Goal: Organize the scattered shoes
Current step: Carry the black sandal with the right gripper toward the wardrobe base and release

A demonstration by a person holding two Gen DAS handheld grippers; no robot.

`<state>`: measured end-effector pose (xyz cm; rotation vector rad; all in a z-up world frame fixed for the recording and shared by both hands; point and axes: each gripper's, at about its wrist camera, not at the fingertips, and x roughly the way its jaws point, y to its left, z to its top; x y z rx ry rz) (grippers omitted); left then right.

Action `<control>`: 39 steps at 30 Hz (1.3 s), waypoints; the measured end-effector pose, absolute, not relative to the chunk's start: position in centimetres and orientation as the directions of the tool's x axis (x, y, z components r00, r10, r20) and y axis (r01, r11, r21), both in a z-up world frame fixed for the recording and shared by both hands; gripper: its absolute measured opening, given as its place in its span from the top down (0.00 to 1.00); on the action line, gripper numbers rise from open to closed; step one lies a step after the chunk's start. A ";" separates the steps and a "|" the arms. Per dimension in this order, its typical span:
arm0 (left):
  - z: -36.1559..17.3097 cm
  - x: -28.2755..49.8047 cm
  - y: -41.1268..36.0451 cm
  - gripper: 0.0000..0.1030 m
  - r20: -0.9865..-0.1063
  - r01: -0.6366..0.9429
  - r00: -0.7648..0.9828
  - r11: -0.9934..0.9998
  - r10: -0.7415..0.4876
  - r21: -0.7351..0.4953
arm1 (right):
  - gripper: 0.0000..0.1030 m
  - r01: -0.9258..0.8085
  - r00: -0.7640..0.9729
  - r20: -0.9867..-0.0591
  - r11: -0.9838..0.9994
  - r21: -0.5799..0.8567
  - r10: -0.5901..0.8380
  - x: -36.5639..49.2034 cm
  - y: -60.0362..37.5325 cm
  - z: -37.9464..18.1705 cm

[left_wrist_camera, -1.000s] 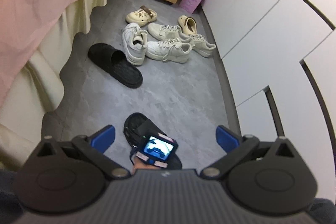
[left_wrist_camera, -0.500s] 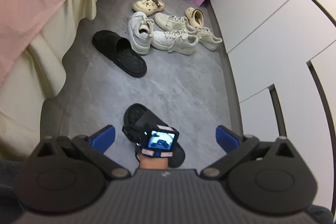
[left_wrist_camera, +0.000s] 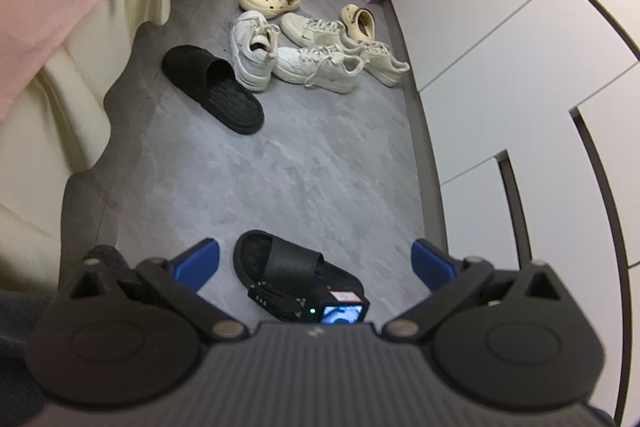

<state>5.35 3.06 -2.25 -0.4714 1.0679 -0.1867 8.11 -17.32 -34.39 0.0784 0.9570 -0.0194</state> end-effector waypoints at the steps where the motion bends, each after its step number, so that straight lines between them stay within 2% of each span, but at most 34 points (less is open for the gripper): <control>1: -2.2 5.3 2.9 0.00 -0.797 -0.073 0.477 0.887 -0.371 -0.456 | 0.02 0.125 0.591 -0.806 0.990 0.071 -0.017 7.7 -17.4 -33.9; 4: -2.2 5.2 2.7 0.00 -0.797 -0.070 0.481 0.891 -0.364 -0.449 | 0.02 0.217 0.605 -0.789 0.975 0.039 -0.103 6.9 -15.6 -33.3; 9: -2.2 5.0 2.8 0.00 -0.803 -0.078 0.483 0.896 -0.350 -0.437 | 0.02 0.166 0.553 -0.795 0.968 -0.190 -0.251 8.5 -11.8 -35.0; 13: -2.4 5.1 2.8 0.00 -0.808 -0.085 0.474 0.895 -0.351 -0.439 | 0.04 0.138 0.536 -0.792 0.956 -0.259 -0.292 9.5 -12.1 -36.2; 14: -2.4 5.1 2.8 0.00 -0.807 -0.082 0.473 0.895 -0.353 -0.439 | 0.10 0.138 0.526 -0.806 0.962 -0.235 -0.272 9.7 -12.8 -36.2; 17: -2.5 5.2 2.7 0.00 -0.810 -0.080 0.468 0.896 -0.353 -0.436 | 0.11 0.126 0.520 -0.812 0.964 -0.233 -0.264 10.3 -13.8 -36.0; 24: -2.9 5.4 2.9 0.00 -0.821 -0.104 0.456 0.895 -0.344 -0.433 | 0.11 -0.051 0.576 -0.796 0.964 -0.262 -0.186 11.1 -16.5 -36.2; 31: -3.1 5.5 1.7 0.00 -0.833 -0.091 0.458 0.916 -0.310 -0.391 | 0.11 -0.137 0.585 -0.798 0.953 -0.270 -0.142 11.7 -23.7 -36.4; 39: -3.8 5.6 -0.1 0.00 -0.846 -0.054 0.425 0.923 -0.323 -0.380 | 0.11 -0.093 0.572 -0.806 0.963 -0.252 -0.156 12.0 -30.7 -36.6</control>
